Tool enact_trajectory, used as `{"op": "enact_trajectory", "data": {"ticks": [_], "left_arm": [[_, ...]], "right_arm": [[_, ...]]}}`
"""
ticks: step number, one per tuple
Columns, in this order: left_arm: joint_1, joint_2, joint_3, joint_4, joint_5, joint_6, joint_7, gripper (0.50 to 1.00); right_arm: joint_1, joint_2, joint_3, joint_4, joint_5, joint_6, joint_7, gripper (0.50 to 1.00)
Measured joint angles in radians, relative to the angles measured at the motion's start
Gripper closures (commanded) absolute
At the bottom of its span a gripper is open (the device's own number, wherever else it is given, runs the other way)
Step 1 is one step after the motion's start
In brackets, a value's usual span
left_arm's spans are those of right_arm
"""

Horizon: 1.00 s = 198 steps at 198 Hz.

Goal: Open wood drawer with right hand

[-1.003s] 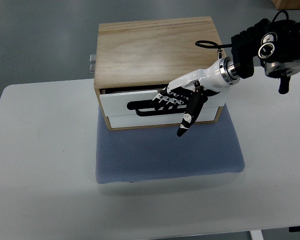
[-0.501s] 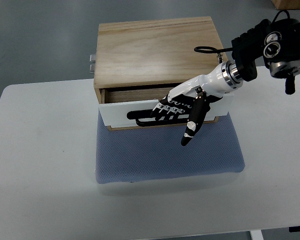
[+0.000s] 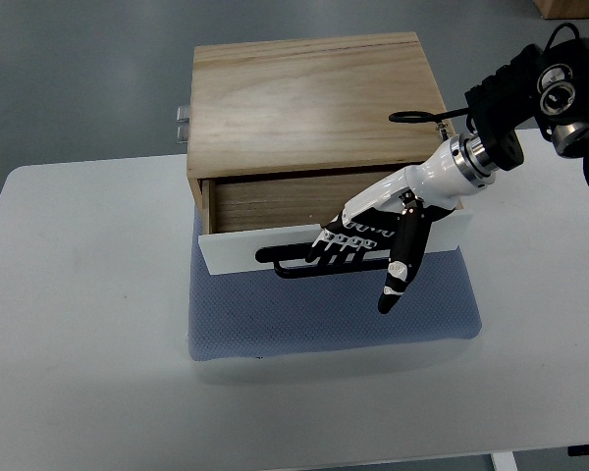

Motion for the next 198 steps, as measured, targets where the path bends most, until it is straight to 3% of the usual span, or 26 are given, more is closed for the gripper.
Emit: {"op": "enact_trajectory", "data": {"ticks": [122,198], "left_arm": [[0.000,0.000,0.000,0.000,0.000,0.000,0.000,0.500],[0.001,0.000,0.000,0.000,0.000,0.000,0.000,0.500]], "right_arm": [[0.049,-0.026,0.013,0.018,-0.004,0.009,0.007,0.556],[0.012,-0.168,0.188,-0.036,0.116,0.005,0.019,0.556]]}}
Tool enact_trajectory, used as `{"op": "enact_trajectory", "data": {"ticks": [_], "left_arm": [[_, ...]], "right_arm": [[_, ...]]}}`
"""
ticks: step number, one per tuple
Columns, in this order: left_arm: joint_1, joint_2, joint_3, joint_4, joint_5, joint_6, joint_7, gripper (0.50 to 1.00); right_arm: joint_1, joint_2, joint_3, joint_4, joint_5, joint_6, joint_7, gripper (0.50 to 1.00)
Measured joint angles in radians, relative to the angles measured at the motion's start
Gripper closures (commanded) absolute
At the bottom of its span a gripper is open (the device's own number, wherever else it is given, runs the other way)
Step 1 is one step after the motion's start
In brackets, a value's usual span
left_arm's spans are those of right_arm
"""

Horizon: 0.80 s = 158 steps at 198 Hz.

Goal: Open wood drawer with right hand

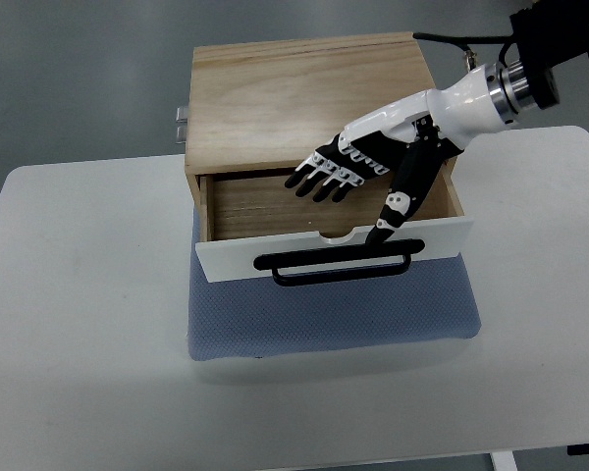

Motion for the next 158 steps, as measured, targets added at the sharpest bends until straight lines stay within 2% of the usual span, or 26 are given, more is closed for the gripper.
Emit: {"op": "enact_trajectory", "data": {"ticks": [40,86,124,158], "left_arm": [[0.000,0.000,0.000,0.000,0.000,0.000,0.000,0.500],[0.000,0.000,0.000,0.000,0.000,0.000,0.000,0.500],[0.000,0.000,0.000,0.000,0.000,0.000,0.000,0.500],[0.000,0.000,0.000,0.000,0.000,0.000,0.000,0.500]], "right_arm": [[-0.066,-0.063,0.129,-0.100,0.122,-0.041,0.027,0.556],[-0.271,-0.078,0.378,-0.257,0.184,-0.255,0.055,0.556],[-0.499,-0.001,0.677,-0.436,0.181,-0.367,0.055,0.556],[-0.604,0.115,0.848,-0.640,0.172,-0.437,0.063,0.556]]}}
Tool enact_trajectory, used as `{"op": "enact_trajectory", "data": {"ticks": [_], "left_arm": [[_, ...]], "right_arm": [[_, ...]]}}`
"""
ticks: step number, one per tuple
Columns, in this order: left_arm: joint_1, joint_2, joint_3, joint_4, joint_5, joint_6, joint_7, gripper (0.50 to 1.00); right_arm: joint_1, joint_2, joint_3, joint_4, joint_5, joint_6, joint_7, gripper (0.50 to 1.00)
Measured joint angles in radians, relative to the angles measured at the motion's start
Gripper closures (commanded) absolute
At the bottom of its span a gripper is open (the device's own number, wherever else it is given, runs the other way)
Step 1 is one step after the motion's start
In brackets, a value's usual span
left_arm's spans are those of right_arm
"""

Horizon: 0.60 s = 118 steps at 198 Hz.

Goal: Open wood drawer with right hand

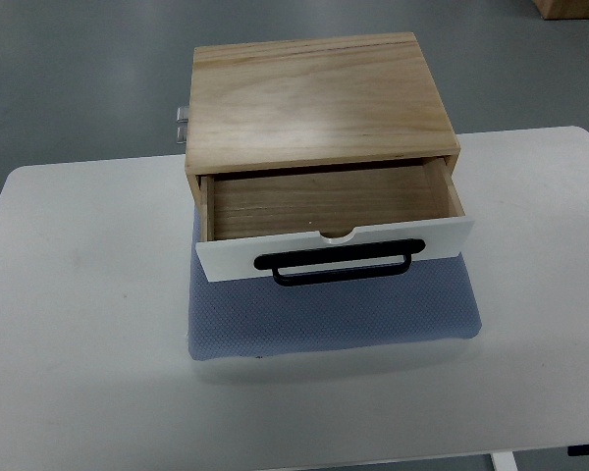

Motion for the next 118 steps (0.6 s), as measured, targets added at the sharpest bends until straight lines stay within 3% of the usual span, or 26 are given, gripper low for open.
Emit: {"op": "enact_trajectory", "data": {"ticks": [53,118], "left_arm": [[0.000,0.000,0.000,0.000,0.000,0.000,0.000,0.500],[0.000,0.000,0.000,0.000,0.000,0.000,0.000,0.500]], "right_arm": [[-0.088,0.112,0.123,-0.261,-0.007,-0.006,0.031,0.556],[-0.174,0.183,0.164,-0.388,-0.007,-0.012,0.083,0.554]]}}
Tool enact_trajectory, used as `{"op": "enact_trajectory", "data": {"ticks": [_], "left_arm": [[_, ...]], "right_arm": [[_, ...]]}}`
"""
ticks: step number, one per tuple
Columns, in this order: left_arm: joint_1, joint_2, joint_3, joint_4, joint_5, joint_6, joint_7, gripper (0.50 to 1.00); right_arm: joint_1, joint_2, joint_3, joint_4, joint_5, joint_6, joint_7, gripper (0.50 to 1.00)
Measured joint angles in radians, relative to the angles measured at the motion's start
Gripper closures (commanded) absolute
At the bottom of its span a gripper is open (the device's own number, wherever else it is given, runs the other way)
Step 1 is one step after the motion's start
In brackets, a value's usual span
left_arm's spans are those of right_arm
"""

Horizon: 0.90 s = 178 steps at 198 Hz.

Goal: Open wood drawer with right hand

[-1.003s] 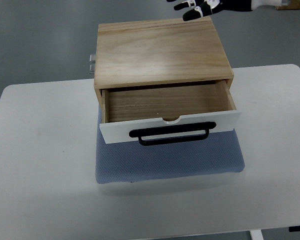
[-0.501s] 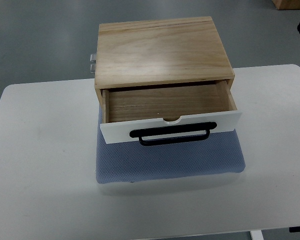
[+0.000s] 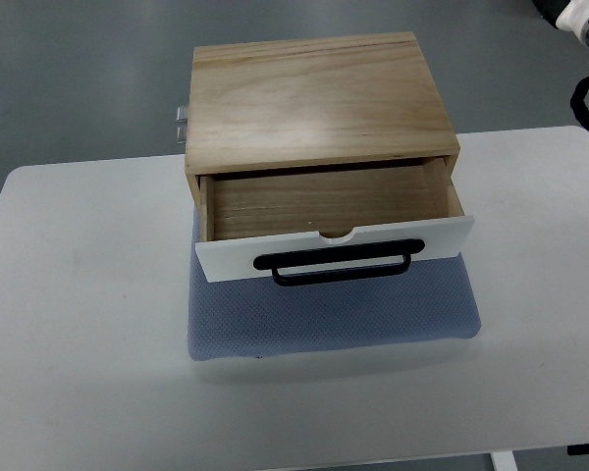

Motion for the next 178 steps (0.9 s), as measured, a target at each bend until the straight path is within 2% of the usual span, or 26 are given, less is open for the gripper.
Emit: {"op": "enact_trajectory", "data": {"ticks": [31,71,132,178], "left_arm": [[0.000,0.000,0.000,0.000,0.000,0.000,0.000,0.500],[0.000,0.000,0.000,0.000,0.000,0.000,0.000,0.500],[0.000,0.000,0.000,0.000,0.000,0.000,0.000,0.500],[0.000,0.000,0.000,0.000,0.000,0.000,0.000,0.500]], "right_arm": [[-0.032,0.023,0.007,-0.060,0.000,0.001,0.026,0.554],[-0.080,0.045,0.040,-0.076,0.008,0.018,0.007,0.554],[-0.142,0.098,0.081,-0.123,0.021,0.144,-0.028,0.554],[-0.167,0.120,0.100,-0.129,0.038,0.157,-0.025,0.554]]}}
